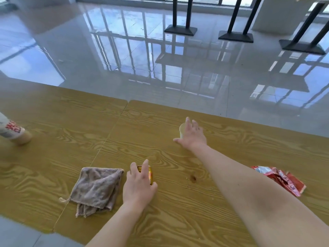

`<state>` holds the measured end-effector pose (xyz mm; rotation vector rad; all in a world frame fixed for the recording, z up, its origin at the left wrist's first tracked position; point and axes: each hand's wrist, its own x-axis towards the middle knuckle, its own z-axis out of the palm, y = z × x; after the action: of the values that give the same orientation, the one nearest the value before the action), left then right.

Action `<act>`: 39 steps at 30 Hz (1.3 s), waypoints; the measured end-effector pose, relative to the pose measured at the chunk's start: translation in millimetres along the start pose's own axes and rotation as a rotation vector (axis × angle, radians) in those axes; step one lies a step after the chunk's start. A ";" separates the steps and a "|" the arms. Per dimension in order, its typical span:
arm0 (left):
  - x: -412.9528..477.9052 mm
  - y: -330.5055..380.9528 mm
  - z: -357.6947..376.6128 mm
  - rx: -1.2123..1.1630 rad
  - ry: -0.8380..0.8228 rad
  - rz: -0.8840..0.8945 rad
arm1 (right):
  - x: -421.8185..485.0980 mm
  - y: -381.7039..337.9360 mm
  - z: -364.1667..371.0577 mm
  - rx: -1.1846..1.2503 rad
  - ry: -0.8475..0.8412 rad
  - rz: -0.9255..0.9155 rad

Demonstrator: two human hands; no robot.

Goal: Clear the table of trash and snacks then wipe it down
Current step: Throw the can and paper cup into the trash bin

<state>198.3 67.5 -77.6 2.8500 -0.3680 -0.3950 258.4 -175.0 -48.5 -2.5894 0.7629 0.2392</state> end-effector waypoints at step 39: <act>-140.4 92.8 -32.2 -0.162 -0.126 0.688 | -340.0 101.1 -6.1 0.143 0.464 0.216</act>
<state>57.1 25.8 10.2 2.3494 -1.2199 -0.4306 -80.5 -92.3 16.0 -2.4479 1.1742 -0.3564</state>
